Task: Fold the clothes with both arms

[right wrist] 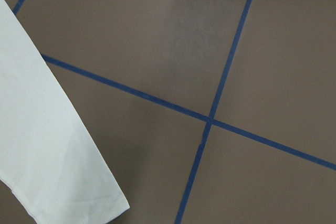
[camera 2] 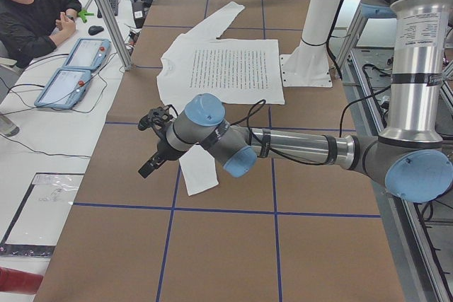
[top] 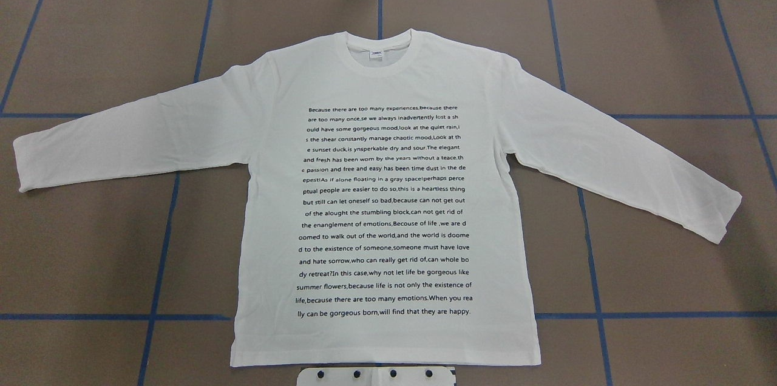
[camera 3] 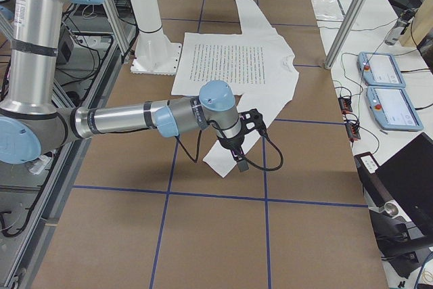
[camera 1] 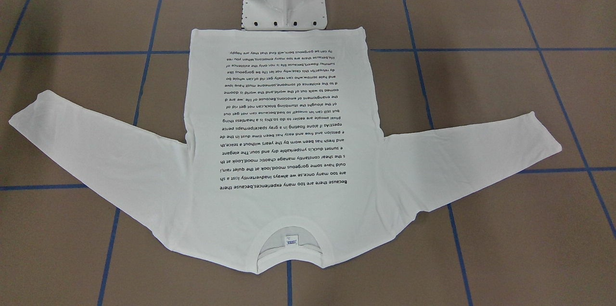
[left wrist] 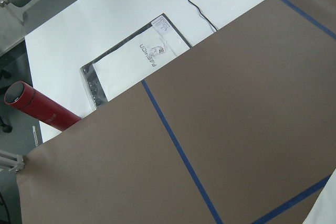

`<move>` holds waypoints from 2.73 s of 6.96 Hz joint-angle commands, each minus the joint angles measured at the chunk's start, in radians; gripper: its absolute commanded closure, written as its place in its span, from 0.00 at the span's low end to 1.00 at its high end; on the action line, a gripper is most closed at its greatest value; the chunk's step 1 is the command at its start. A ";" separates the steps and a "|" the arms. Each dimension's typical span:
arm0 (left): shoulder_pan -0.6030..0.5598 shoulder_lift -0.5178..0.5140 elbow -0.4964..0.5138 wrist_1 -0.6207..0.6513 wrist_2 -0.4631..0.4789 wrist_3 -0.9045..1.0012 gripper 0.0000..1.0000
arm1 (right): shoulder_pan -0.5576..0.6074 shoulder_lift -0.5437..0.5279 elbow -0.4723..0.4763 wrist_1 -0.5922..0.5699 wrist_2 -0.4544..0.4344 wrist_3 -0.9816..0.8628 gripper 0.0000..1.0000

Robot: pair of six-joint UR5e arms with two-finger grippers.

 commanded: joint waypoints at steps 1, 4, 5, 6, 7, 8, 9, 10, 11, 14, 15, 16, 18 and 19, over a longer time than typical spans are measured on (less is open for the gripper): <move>0.000 0.000 -0.001 -0.011 -0.001 -0.013 0.00 | -0.112 0.026 -0.023 0.205 -0.005 0.414 0.00; 0.000 0.000 -0.009 -0.011 -0.001 -0.013 0.00 | -0.382 0.014 -0.085 0.455 -0.235 0.866 0.02; 0.000 0.000 -0.013 -0.011 -0.001 -0.013 0.00 | -0.439 0.009 -0.142 0.581 -0.252 0.974 0.08; 0.000 0.000 -0.013 -0.013 -0.001 -0.013 0.00 | -0.496 -0.055 -0.170 0.696 -0.310 1.040 0.12; 0.000 0.000 -0.013 -0.023 -0.001 -0.013 0.00 | -0.510 -0.113 -0.178 0.735 -0.318 1.050 0.17; 0.000 0.000 -0.013 -0.033 -0.001 -0.014 0.00 | -0.519 -0.129 -0.207 0.737 -0.318 1.049 0.24; 0.000 0.000 -0.015 -0.033 -0.001 -0.013 0.00 | -0.536 -0.129 -0.274 0.782 -0.323 1.046 0.30; 0.000 0.000 -0.015 -0.034 -0.001 -0.013 0.00 | -0.543 -0.129 -0.322 0.859 -0.325 1.045 0.30; 0.000 0.000 -0.015 -0.034 -0.001 -0.011 0.00 | -0.555 -0.128 -0.330 0.866 -0.325 1.047 0.34; 0.000 0.000 -0.018 -0.034 -0.001 -0.011 0.00 | -0.601 -0.126 -0.354 0.866 -0.344 1.042 0.35; 0.000 -0.001 -0.018 -0.034 -0.001 -0.011 0.00 | -0.613 -0.124 -0.365 0.867 -0.355 1.039 0.35; 0.000 -0.001 -0.018 -0.034 -0.001 -0.011 0.00 | -0.624 -0.123 -0.370 0.867 -0.360 1.039 0.35; 0.000 -0.003 -0.019 -0.034 -0.001 -0.011 0.00 | -0.636 -0.121 -0.389 0.869 -0.364 1.036 0.35; 0.000 -0.003 -0.019 -0.034 -0.001 -0.011 0.00 | -0.639 -0.121 -0.397 0.887 -0.368 1.036 0.38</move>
